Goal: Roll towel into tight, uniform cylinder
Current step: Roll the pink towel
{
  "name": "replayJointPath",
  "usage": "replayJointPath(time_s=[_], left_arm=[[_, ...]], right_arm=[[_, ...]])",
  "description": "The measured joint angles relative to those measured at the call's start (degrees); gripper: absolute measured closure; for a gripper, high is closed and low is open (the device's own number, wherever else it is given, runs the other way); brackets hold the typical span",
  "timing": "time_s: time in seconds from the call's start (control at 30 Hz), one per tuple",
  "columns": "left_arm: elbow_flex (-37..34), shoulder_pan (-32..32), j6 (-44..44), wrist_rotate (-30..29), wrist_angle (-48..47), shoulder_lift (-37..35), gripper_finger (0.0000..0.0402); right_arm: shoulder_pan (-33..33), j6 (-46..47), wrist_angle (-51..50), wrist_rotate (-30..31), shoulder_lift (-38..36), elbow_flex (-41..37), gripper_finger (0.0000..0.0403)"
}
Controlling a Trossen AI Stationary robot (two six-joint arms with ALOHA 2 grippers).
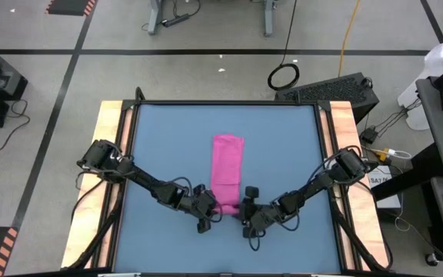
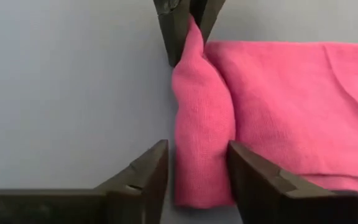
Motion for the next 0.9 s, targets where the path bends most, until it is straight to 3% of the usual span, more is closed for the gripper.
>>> replayJointPath(time_s=[0.17,0.43,0.67,0.9], left_arm=[[0.0,-0.5,0.7,-1.9,0.1,0.0,0.0357],[-0.4,-4.2,9.7,-6.0,-1.9,-5.1,0.0259],[-0.2,-11.7,19.9,-22.9,0.0,-6.7,0.019],[-0.2,-16.9,25.7,-32.5,4.3,-2.3,0.0178]], right_arm=[[-0.2,2.7,-0.4,-1.9,0.0,0.0,0.031],[-0.9,10.7,-0.1,-7.1,-0.1,0.2,0.0362],[-2.8,18.7,-0.2,-13.9,-0.1,0.1,0.036],[-4.8,22.5,0.1,-20.7,0.0,0.1,0.0358]])
